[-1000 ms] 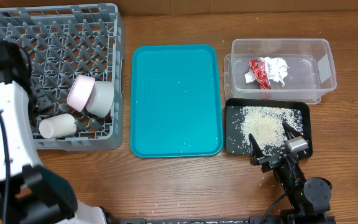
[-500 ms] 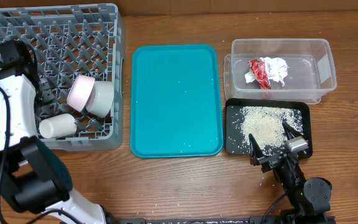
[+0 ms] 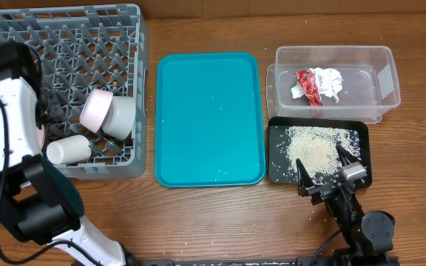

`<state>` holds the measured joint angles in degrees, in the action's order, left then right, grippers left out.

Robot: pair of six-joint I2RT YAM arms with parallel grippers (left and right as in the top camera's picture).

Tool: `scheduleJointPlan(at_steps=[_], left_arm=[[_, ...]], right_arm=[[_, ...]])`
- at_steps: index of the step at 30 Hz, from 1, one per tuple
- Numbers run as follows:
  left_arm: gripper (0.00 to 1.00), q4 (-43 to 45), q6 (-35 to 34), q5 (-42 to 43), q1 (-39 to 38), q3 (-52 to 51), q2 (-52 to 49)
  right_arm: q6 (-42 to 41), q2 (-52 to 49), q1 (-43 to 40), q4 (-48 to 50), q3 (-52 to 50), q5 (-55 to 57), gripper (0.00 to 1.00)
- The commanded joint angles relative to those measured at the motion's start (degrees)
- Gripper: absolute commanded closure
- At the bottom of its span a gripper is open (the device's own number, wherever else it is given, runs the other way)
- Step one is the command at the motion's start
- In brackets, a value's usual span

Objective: Sort waste into correct bins and load items into the dishwasher

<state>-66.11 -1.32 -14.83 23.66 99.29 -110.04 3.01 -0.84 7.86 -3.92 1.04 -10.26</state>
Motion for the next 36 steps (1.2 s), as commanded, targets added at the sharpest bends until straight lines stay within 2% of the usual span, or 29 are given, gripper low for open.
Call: scheduleJointPlan(at_steps=[1,5,10,12,16,19,21,27,36], left_arm=[[0.96,-1.5,0.4,13.1,0.3,7.5,7.0],[0.96,-1.8,3.8,26.6,1.3,9.8,10.8],[0.96,-1.6,12.7,58.6,6.8,9.5,11.8],[0.96,-1.6,14.2,68.3,9.4,9.0,10.6],[0.96,-2.4,14.9,79.1,14.1,8.8,6.8],[0.96,-5.0,19.1,88.3,16.6,8.8,2.6],[0.96,-7.7,19.4,90.3,16.9,8.8,-1.0],[0.96,-10.6,19.8,88.9,16.9,8.8,-6.1],[0.96,-12.4,19.0,75.4,17.6,8.8,-6.5]], right_arm=[[0.0,0.7,-0.3,0.4,-0.6,-0.1,0.0],[0.0,0.7,-0.3,0.4,-0.6,-0.1,0.0],[0.0,0.7,-0.3,0.4,-0.6,-0.1,0.0],[0.0,0.7,-0.3,0.4,-0.6,-0.1,0.0],[0.0,0.7,-0.3,0.4,-0.6,-0.1,0.0],[0.0,0.7,-0.3,0.4,-0.6,-0.1,0.0],[0.0,0.7,-0.3,0.4,-0.6,-0.1,0.0],[0.0,0.7,-0.3,0.4,-0.6,-0.1,0.0],[0.0,0.7,-0.3,0.4,-0.6,-0.1,0.0]])
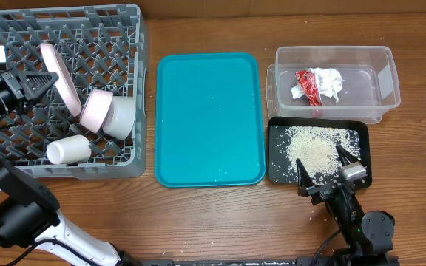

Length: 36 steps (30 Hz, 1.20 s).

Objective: Sort waste into correct bins and load items into the dishwasher

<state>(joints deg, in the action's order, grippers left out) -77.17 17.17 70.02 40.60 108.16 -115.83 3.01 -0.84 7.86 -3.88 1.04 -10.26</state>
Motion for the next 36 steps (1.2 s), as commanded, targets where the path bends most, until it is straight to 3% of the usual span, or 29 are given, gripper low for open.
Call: scheduleJointPlan(at_steps=[1,8,15,16,17,18,22,23,27,36], left_arm=[[0.96,-1.9,0.4,-11.1,0.9,-0.1,-0.7],[0.96,-4.5,0.4,-19.5,2.4,0.0,-0.7],[0.93,-5.5,0.4,-18.7,2.4,0.1,-0.7],[0.82,-5.6,0.4,-17.7,2.5,0.2,-0.7],[0.54,-6.1,0.4,-16.1,2.5,0.3,-0.7],[0.44,-7.7,0.5,-12.1,2.6,0.9,-0.7],[0.17,-14.1,2.3,-8.9,3.3,5.3,-0.6],[0.0,-16.6,3.9,-9.2,3.3,7.5,-0.6],[0.0,-19.7,1.6,-14.3,3.2,13.8,1.7],[0.0,-19.6,-1.4,-18.4,-2.3,15.1,24.4]], right_arm=[[0.0,0.7,-0.3,0.3,-0.6,-0.1,0.0],[0.0,0.7,-0.3,0.3,-0.6,-0.1,0.0],[0.0,0.7,-0.3,0.3,-0.6,-0.1,0.0],[0.0,0.7,-0.3,0.3,-0.6,-0.1,0.0],[0.0,0.7,-0.3,0.3,-0.6,-0.1,0.0],[0.0,0.7,-0.3,0.3,-0.6,-0.1,0.0],[0.0,0.7,-0.3,0.3,-0.6,-0.1,0.0],[0.0,0.7,-0.3,0.3,-0.6,-0.1,0.0],[0.0,0.7,-0.3,0.3,-0.6,-0.1,0.0],[0.0,0.7,-0.3,0.3,-0.6,-0.1,0.0]])
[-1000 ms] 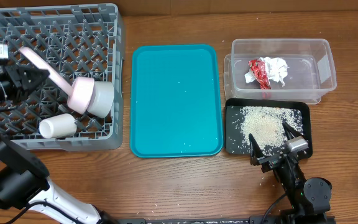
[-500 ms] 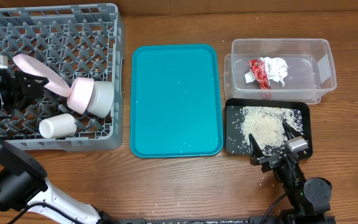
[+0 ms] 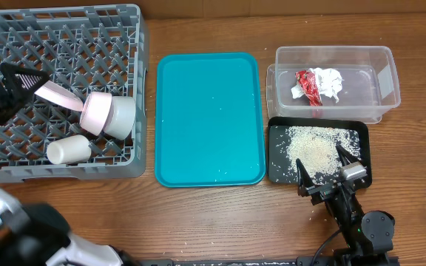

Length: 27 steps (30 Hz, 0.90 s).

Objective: Sort waste into correct bins and load items into the dishwasher

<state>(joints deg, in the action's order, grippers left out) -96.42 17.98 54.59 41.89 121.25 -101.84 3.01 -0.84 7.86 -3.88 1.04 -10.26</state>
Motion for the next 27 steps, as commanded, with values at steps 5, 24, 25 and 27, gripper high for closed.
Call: scheduleJointPlan(at_steps=[5,24,25,27], left_arm=[[0.0,-0.4,-7.1,-19.8,-17.7,2.0,25.8],[0.0,-0.2,-2.9,-22.1,-34.9,-0.1,48.3],[0.0,1.3,-1.4,-21.5,-35.1,-1.5,48.4],[0.0,7.5,2.4,-18.0,-35.2,-5.7,49.2]], right_arm=[[0.0,0.7,-0.3,0.3,-0.6,-0.1,0.0],[0.0,0.7,-0.3,0.3,-0.6,-0.1,0.0],[0.0,0.7,-0.3,0.3,-0.6,-0.1,0.0],[0.0,0.7,-0.3,0.3,-0.6,-0.1,0.0]])
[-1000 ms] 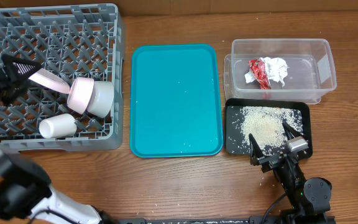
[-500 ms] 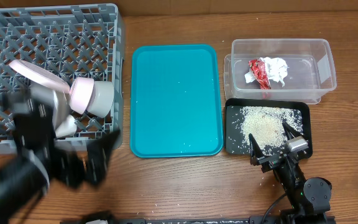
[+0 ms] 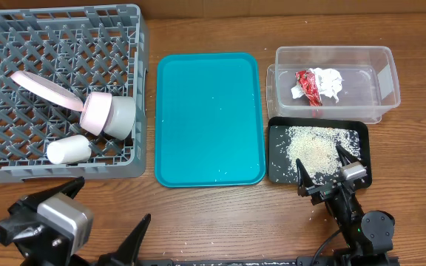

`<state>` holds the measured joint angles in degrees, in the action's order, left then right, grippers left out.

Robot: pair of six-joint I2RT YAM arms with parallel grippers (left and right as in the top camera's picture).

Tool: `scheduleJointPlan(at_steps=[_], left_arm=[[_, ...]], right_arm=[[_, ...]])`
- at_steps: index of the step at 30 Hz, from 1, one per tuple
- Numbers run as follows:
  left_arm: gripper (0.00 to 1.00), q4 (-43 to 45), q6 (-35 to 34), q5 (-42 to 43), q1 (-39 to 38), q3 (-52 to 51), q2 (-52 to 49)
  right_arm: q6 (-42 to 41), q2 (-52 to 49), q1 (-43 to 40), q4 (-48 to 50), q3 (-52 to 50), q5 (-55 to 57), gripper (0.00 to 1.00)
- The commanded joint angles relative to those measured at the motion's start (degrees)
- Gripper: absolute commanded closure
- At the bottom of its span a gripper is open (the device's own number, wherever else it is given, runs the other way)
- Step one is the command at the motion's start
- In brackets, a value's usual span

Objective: Sort waste into correct bins and load items into the dishwasher

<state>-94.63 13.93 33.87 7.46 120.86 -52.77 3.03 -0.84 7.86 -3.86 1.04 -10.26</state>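
Observation:
The grey dish rack at the left holds a pink plate leaning on a pink cup, with a pale grey cup beside it and a white cup lying in front. My left gripper is open and empty at the table's front left, clear of the rack. Also open, my right gripper sits at the near edge of the black tray of spilled grains. The clear bin holds a red and white wrapper.
A teal tray with a few crumbs lies between the rack and the bins. Loose grains dot the wooden table near the black tray's front left corner.
My left arm has left the rack's left edge and now sits low at the table's front left. The pink plate leans a little flatter on the pink cup. The right arm has not moved.
First my left arm reached over the rack's left part, hiding the plate. Then its fingers were at the pink plate, which stood nearly upright in the rack. Then the plate leaned on the pink cup, gripper apart from it. Now the arm is withdrawn.

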Motion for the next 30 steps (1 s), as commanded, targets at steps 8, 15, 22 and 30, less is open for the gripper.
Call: scheduleJointPlan(at_steps=[8,15,22,30], left_arm=[[0.0,41.2,14.2,19.0,-2.7,-39.5,12.9],[0.0,65.4,14.2,19.9,-6.7,-72.7,29.0],[0.0,83.1,13.7,14.0,-10.8,-98.6,42.9],[0.0,90.9,12.2,3.5,-12.9,-113.2,52.7]], right_arm=[[0.0,0.7,-0.3,0.3,-0.6,-0.1,0.0],[0.0,0.7,-0.3,0.3,-0.6,-0.1,0.0],[0.0,0.7,-0.3,0.3,-0.6,-0.1,0.0],[0.0,0.7,-0.3,0.3,-0.6,-0.1,0.0]])
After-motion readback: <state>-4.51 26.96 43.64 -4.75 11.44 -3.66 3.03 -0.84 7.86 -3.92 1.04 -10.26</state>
